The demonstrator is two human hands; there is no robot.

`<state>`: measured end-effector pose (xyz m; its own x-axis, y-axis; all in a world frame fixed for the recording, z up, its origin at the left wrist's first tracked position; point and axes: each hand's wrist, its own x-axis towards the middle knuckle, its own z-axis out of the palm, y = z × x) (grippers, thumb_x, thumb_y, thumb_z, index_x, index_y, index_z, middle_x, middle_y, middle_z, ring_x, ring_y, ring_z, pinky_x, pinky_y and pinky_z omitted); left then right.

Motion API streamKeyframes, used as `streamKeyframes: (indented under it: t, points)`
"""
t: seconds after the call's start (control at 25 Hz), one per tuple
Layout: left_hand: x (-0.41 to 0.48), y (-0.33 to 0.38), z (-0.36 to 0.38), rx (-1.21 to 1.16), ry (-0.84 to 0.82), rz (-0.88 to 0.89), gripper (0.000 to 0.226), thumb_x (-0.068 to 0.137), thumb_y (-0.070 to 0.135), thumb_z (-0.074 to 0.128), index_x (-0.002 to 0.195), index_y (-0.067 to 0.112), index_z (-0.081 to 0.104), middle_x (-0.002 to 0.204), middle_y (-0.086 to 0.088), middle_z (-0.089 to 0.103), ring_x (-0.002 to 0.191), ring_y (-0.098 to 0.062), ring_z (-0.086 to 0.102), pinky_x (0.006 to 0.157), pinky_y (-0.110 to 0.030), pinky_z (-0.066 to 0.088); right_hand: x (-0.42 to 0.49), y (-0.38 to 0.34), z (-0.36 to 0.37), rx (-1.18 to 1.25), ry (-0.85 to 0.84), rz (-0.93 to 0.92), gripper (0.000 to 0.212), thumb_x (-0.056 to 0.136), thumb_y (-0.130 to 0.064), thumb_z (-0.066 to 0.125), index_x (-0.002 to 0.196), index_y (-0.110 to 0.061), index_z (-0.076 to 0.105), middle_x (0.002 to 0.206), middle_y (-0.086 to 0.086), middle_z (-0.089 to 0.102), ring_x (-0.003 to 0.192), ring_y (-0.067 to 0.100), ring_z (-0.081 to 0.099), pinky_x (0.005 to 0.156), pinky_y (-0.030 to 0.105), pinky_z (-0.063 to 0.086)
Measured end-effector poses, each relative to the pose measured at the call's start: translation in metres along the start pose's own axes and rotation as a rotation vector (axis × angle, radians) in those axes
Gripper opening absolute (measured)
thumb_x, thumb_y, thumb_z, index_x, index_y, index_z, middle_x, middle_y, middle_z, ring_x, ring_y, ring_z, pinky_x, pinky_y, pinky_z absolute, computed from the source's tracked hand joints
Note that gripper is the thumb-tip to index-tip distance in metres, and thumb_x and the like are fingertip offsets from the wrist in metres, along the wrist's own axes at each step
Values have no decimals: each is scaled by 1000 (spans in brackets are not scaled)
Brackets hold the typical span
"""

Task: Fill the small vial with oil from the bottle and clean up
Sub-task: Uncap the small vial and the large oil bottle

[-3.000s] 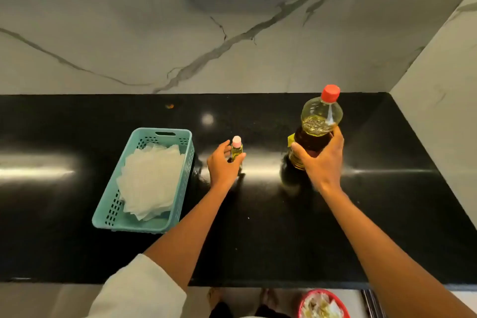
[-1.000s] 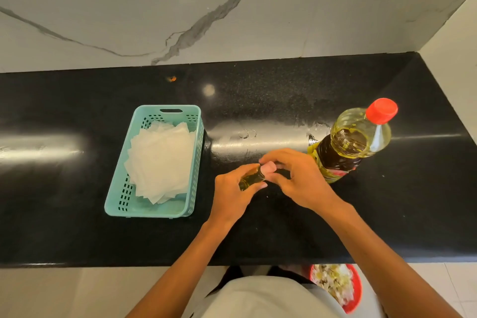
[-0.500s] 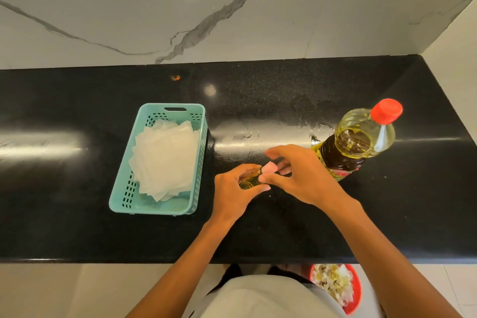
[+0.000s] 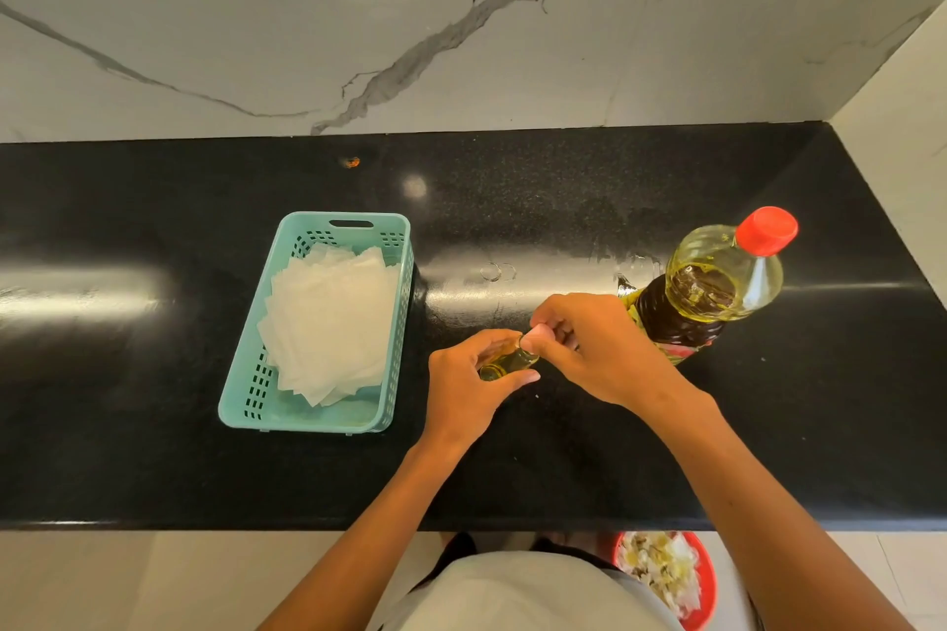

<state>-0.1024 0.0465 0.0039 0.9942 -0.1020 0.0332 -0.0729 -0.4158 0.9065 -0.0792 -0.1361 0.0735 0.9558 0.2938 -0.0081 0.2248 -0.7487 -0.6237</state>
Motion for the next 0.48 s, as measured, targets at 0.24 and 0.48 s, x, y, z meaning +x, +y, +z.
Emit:
streamKeyframes:
  t: [0.24,0.48]
  points:
    - [0,0,-2,9,17,11,46,73,33,90,116,24,75,101,17,74,99,8,68,84,-8,53,-2,-5,-4,63,-33,37,45,82,-46,72,117,-19,65,104,-10,65,89,5,64,73,16,55]
    - [-2,-3,-3,17,9,18,47,74,31,90,117,25,74,99,21,72,98,11,67,84,-8,54,-5,-6,-7,141,-91,-25,39,82,-27,76,119,-21,66,114,-7,68,103,7,64,86,21,56]
